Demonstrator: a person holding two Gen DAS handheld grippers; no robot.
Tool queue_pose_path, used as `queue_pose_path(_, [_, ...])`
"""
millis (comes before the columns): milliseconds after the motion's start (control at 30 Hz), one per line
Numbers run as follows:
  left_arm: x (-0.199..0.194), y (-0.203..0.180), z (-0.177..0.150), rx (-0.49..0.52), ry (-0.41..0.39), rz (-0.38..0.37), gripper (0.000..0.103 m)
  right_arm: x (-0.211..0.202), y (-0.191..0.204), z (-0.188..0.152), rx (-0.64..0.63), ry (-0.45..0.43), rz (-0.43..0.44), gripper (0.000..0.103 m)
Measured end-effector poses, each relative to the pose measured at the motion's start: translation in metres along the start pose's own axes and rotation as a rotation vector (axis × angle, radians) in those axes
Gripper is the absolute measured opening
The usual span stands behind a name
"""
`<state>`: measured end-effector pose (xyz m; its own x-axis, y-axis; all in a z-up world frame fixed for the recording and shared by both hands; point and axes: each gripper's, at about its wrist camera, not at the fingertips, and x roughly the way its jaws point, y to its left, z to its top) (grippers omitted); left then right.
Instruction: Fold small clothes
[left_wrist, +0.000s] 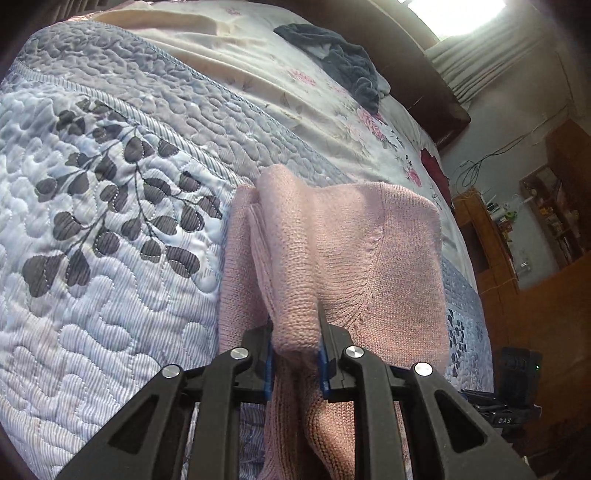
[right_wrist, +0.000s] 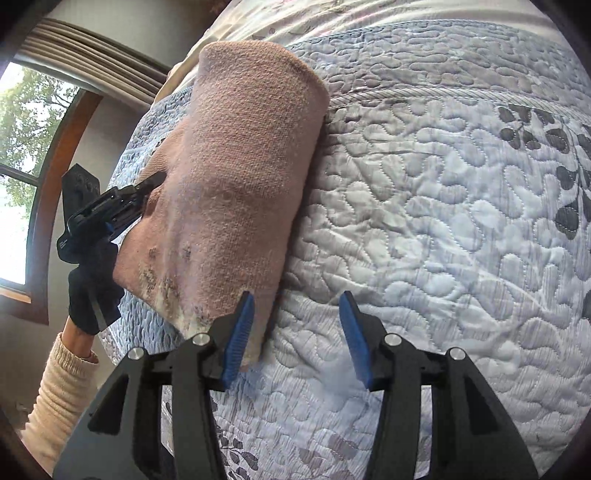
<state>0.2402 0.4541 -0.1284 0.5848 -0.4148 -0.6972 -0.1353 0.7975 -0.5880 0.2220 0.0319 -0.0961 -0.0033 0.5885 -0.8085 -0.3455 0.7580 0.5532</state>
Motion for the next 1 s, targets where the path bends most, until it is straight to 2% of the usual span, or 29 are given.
queue_pose_path(167, [-0.016,-0.006,-0.002,0.029,0.029,0.046,0.024,0.006,0.019,-0.009,-0.009,0.02,0.05,0.051])
queue_pose_path(267, [-0.043,-0.012,-0.018,0.052,0.045,0.003,0.027,0.009,0.027,-0.012,-0.025,0.028,0.057,0.053])
queue_pose_path(333, [-0.06,-0.016,-0.032,0.063,0.057,-0.012,0.037,0.012,0.029,-0.014,-0.026,0.03,0.066,0.054])
queue_pose_path(433, [-0.075,-0.027,-0.054,0.079,0.08,-0.039,0.044,0.015,0.031,-0.016,-0.003,0.029,0.081,0.054])
queue_pose_path(500, [-0.077,-0.033,-0.067,0.091,0.101,-0.071,0.052,0.018,0.029,-0.018,0.018,0.034,0.1,0.055])
queue_pose_path(633, [-0.063,-0.038,-0.081,0.083,0.144,-0.074,0.055,0.028,0.03,-0.023,0.042,0.061,0.111,0.056])
queue_pose_path(700, [-0.053,-0.036,-0.086,0.076,0.161,-0.068,0.051,0.033,0.031,-0.023,0.055,0.076,0.113,0.053])
queue_pose_path(733, [-0.049,-0.035,-0.088,0.077,0.165,-0.063,0.038,0.034,0.031,-0.023,0.058,0.083,0.127,0.047])
queue_pose_path(767, [-0.045,-0.035,-0.09,0.083,0.175,-0.042,0.028,0.034,0.033,-0.023,0.058,0.086,0.136,0.037])
queue_pose_path(800, [-0.042,-0.032,-0.091,0.086,0.185,-0.021,0.013,0.032,0.034,-0.022,0.048,0.079,0.119,0.032])
queue_pose_path(900, [-0.036,-0.015,-0.093,0.053,0.203,-0.029,0.01,0.029,0.031,-0.024,0.031,0.078,0.093,0.024])
queue_pose_path(1000, [-0.03,-0.001,-0.098,0.04,0.21,-0.042,0.009,0.029,0.025,-0.027,0.044,0.084,0.091,0.023])
